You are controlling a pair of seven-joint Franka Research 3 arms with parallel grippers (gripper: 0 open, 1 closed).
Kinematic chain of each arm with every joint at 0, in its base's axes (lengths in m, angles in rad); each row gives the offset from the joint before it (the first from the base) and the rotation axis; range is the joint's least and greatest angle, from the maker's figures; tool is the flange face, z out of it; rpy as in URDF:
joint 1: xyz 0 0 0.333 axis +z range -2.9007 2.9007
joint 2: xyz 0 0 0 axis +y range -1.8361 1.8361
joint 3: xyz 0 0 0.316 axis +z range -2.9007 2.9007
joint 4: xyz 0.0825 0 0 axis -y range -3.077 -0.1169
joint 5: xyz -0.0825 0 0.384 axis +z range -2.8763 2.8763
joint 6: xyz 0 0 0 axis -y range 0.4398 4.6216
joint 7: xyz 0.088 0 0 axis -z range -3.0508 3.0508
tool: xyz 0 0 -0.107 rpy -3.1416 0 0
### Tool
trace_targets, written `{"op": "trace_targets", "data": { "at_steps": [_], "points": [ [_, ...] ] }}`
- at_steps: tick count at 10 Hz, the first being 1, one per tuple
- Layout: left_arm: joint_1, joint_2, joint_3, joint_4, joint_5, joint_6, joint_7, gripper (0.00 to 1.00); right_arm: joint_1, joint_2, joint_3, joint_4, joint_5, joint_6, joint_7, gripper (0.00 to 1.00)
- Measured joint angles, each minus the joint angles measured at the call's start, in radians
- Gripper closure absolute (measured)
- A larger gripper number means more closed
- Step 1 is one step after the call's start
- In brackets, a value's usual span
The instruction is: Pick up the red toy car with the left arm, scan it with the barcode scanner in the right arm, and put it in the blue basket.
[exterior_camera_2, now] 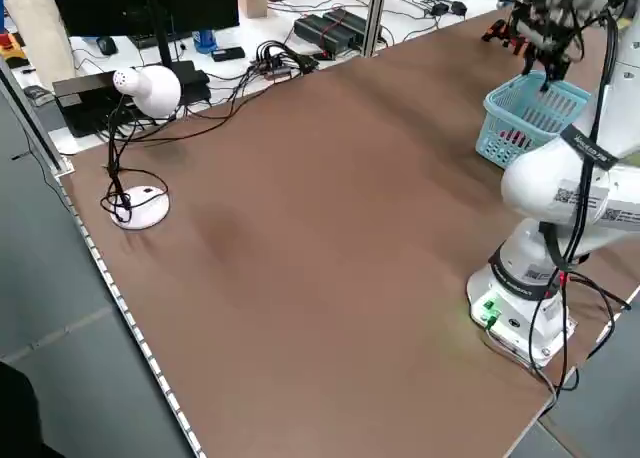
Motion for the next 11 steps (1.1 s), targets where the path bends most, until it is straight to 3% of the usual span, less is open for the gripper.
{"op": "trace_targets", "data": {
  "at_steps": [2,4,8,11],
  "points": [
    [0.116,-0.007,0.003,0.116,0.000,-0.082,0.065,0.00,0.001,-0.016,0.005,0.019,0.000,-0.007,0.000,0.10],
    [0.196,-0.006,0.005,0.174,0.000,-0.090,0.141,0.00,0.002,-0.060,0.007,0.033,0.000,-0.053,0.000,0.00],
    [0.354,0.007,0.022,0.213,0.082,-0.091,0.308,0.00,0.002,-0.244,0.009,0.046,0.000,-0.184,0.000,0.00],
    [0.575,0.005,-0.054,0.273,0.127,-0.092,0.540,0.00,0.006,-0.394,0.019,0.048,0.003,-0.287,0.001,0.00]
  ]
}}
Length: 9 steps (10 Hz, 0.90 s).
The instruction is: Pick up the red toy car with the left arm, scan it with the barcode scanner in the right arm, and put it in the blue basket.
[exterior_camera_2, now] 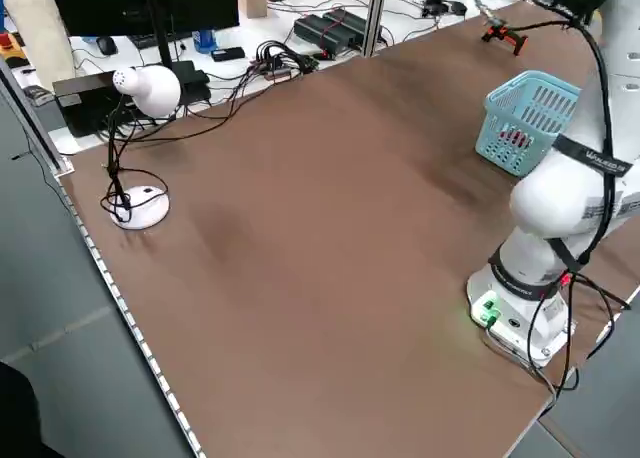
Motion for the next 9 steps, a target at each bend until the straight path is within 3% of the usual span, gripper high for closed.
{"op": "trace_targets", "data": {
  "at_steps": [4,6,9],
  "points": [
    [0.225,-0.004,-0.112,0.073,0.017,-0.003,0.169,0.00,0.000,-0.152,0.005,0.001,0.004,-0.245,0.000,0.00],
    [0.285,-0.021,-0.115,0.087,0.015,-0.008,0.365,0.00,-0.003,-0.208,-0.001,0.001,0.071,-0.396,0.004,0.00],
    [0.287,-0.088,-0.062,0.090,0.015,-0.131,0.824,0.00,-0.035,-0.303,-0.015,0.000,0.121,-0.451,0.000,0.00]
  ]
}}
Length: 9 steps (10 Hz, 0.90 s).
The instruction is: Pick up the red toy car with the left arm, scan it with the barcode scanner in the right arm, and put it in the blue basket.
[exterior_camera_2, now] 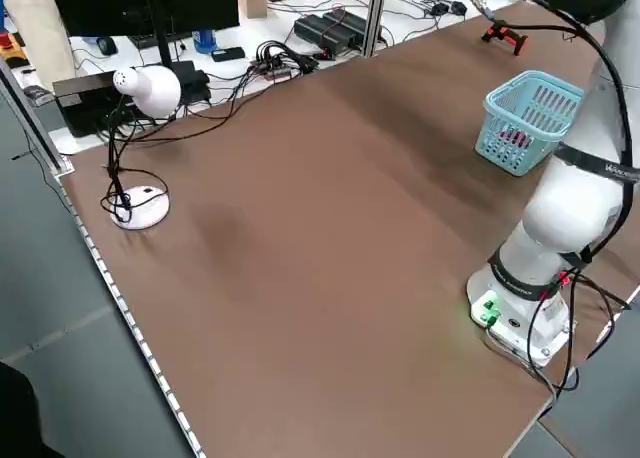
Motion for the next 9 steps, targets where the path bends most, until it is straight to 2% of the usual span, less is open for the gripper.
{"op": "trace_targets", "data": {
  "at_steps": [3,4,6,9],
  "points": [
    [-0.001,-0.075,0.115,-0.001,-0.061,-0.126,0.467,0.00,0.018,-0.067,0.012,-0.004,-0.043,-0.003,-0.001,0.00],
    [-0.001,-0.102,0.162,-0.012,-0.107,-0.150,0.552,0.00,0.035,-0.084,0.015,-0.007,-0.068,-0.003,0.000,0.00],
    [-0.001,-0.164,0.228,-0.082,-0.176,-0.163,0.693,0.00,0.047,-0.111,0.015,-0.020,-0.072,-0.023,0.001,0.00],
    [-0.016,-0.218,0.204,-0.185,-0.159,-0.165,0.778,0.00,0.047,-0.127,0.012,-0.029,-0.071,-0.063,0.002,0.00]
  ]
}}
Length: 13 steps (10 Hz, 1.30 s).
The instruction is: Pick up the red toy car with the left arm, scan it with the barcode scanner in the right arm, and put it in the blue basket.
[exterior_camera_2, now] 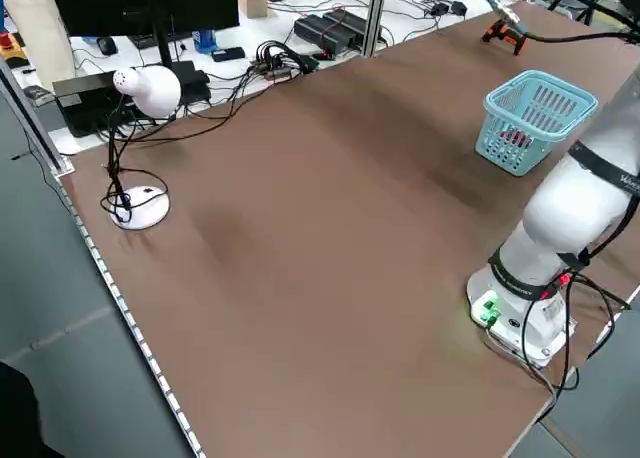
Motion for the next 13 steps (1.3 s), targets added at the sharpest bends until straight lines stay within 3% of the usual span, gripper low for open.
{"op": "trace_targets", "data": {
  "at_steps": [2,6,13],
  "points": [
    [-0.013,0.002,-0.035,-0.011,0.021,0.000,-0.013,0.00,0.000,-0.008,0.000,-0.008,0.000,-0.014,0.000,0.00],
    [-0.003,-0.013,-0.032,-0.020,0.003,-0.003,-0.084,0.00,0.000,-0.015,0.000,-0.024,0.000,-0.015,0.000,0.00],
    [0.000,-0.033,-0.020,-0.037,-0.016,-0.035,-0.036,0.00,-0.001,-0.020,-0.001,-0.024,0.000,-0.015,0.000,0.00]
  ]
}}
